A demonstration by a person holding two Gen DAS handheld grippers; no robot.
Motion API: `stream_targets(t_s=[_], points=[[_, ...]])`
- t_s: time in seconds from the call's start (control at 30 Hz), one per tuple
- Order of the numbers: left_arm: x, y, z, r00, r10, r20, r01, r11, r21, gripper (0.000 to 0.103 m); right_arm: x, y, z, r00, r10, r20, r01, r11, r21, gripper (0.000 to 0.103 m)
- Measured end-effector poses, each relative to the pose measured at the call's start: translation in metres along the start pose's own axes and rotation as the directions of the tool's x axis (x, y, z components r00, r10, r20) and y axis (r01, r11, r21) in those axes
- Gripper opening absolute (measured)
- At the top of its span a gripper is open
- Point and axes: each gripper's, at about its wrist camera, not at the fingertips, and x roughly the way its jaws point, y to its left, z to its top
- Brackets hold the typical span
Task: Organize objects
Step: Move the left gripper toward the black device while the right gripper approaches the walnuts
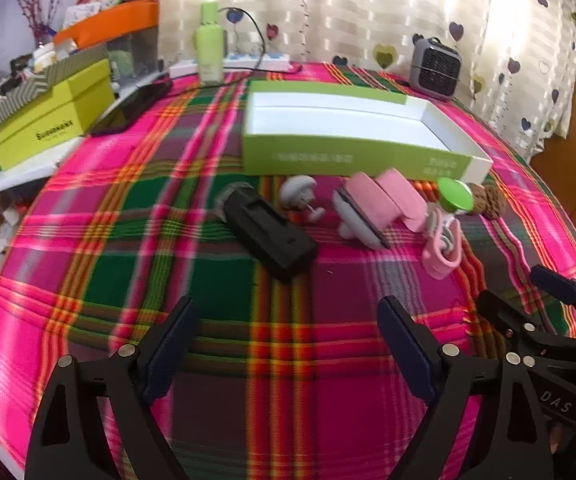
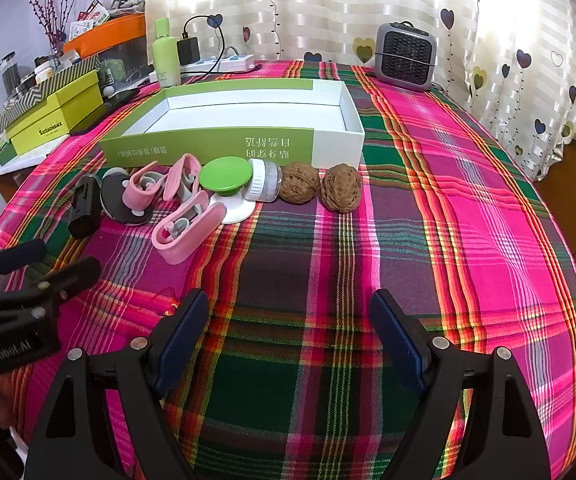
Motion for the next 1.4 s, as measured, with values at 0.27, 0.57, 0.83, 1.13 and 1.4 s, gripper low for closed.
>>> stream_targets(t_s=[0.27,0.57,0.83,1.13,1.4], points=[[-0.004,0.016,0.010,1.000,0.024,0.018,-0.023,0.998,-0.055,0.087,-0.001,0.000,0.000,1.000,0.010,-0.005,-0.010,1.000,-0.007,0.083],[0.018,0.026,0.026,0.999,0.031,-0.013,-0.033,0.993,-0.112,0.086,0.000,0.001,0.001,1.000,0.010,-0.006,-0.010,1.000,-0.008,0.083],[0.021,0.029,0.027,0.996,0.073,-0.042,-0.078,0.991,-0.113,0.083,0.000,0.001,0.001,1.000,0.010,-0.005,-0.010,1.000,-0.007,0.083],[0.011,0.051,0.021,0.989,0.149,-0.024,-0.151,0.979,-0.135,0.083,0.000,0.001,0.001,1.000,0.010,-0.005,-0.010,1.000,-0.007,0.083],[0.022,0.047,0.037,0.993,0.118,-0.005,-0.118,0.988,-0.098,0.083,-0.001,0.000,0.001,1.000,0.012,-0.005,-0.012,1.000,-0.008,0.083]])
